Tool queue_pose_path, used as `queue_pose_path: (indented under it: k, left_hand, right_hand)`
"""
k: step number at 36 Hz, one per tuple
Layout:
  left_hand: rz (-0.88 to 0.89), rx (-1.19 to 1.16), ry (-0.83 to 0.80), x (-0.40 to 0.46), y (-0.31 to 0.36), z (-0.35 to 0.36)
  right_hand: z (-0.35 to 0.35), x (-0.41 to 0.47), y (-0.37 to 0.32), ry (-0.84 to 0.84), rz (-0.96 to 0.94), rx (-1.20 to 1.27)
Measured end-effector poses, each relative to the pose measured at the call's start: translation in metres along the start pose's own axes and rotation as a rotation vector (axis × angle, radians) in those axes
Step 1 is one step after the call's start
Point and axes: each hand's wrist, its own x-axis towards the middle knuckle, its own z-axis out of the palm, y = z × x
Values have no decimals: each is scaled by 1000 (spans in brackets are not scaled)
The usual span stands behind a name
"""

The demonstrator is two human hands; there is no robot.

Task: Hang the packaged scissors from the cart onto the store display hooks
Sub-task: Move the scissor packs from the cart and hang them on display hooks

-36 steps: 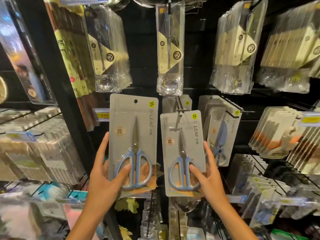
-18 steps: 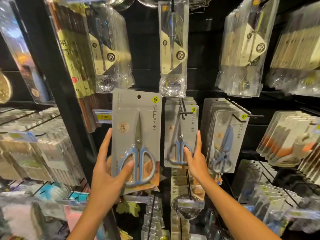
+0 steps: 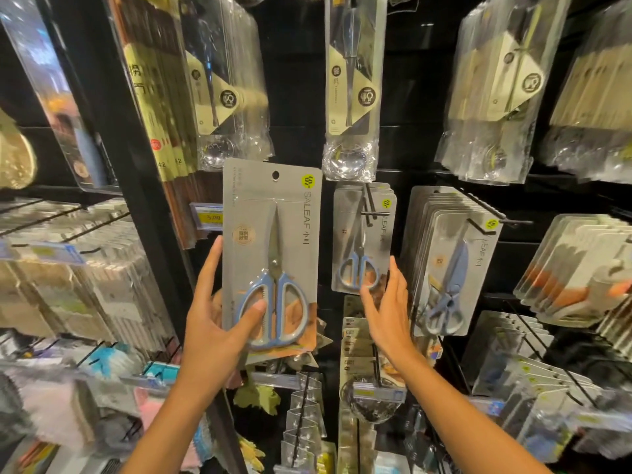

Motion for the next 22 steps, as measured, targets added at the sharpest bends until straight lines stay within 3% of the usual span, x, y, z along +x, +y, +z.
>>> queue_pose_path:
  k: [6, 10, 22]
  left_hand:
    - [-20, -4, -20, -6, -4, 0]
    - [-26, 5, -46, -16, -11, 5]
    - [-109, -67, -202, -27, -28, 13]
  right_hand:
    - [-11, -33, -39, -253, -32, 377]
    - [-27, -46, -72, -322, -97, 572]
    - [-55, -61, -89, -336, -88, 552]
